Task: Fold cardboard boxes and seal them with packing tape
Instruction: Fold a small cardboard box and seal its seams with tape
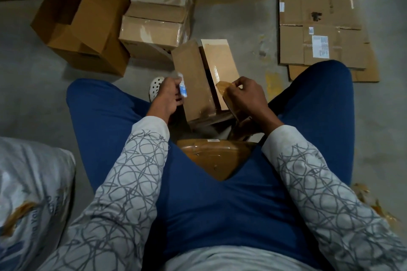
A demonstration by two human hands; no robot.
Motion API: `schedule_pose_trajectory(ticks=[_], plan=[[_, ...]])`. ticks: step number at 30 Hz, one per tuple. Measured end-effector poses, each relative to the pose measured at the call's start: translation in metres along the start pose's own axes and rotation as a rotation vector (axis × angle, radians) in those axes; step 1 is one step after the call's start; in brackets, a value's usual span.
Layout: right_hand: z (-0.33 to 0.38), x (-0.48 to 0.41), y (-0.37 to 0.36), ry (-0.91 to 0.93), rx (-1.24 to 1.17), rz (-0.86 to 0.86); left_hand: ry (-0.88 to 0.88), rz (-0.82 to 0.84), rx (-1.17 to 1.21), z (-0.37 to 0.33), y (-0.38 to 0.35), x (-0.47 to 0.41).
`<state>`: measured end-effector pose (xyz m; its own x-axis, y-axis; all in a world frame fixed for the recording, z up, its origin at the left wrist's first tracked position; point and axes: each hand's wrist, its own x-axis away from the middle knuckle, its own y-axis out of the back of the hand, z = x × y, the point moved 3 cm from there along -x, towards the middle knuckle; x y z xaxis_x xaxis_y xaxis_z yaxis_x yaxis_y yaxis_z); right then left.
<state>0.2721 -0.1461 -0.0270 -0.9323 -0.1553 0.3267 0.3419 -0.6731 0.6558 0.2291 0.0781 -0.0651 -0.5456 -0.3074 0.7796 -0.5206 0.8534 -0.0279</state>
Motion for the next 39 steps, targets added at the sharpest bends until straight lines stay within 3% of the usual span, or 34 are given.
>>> schedule_pose_trajectory(ticks=[3,5,8,10,12,20,33,39], plan=[[0.003,0.0,-0.003,0.005,0.014,0.011,0.056,-0.103,-0.159,0.008,0.003,0.009],[0.006,0.001,-0.005,0.013,0.026,0.027,-0.017,-0.134,-0.27,0.007,0.004,0.011],[0.009,0.003,-0.006,0.053,0.044,0.06,-0.153,0.121,-0.333,0.004,-0.011,0.028],[0.011,0.006,-0.007,0.076,0.04,0.095,-0.118,0.331,-0.28,0.011,-0.026,0.044],[0.011,0.009,-0.007,0.094,0.043,0.123,-0.113,0.404,-0.246,0.018,-0.034,0.053],[0.01,0.02,-0.006,0.162,0.054,0.227,-0.219,0.3,-0.285,0.018,-0.032,0.051],[0.015,0.013,-0.017,0.191,0.01,0.321,-0.127,0.346,-0.089,0.005,-0.025,0.046],[0.016,0.015,-0.014,0.21,-0.106,0.347,-0.122,0.228,0.031,0.001,-0.02,0.046]])
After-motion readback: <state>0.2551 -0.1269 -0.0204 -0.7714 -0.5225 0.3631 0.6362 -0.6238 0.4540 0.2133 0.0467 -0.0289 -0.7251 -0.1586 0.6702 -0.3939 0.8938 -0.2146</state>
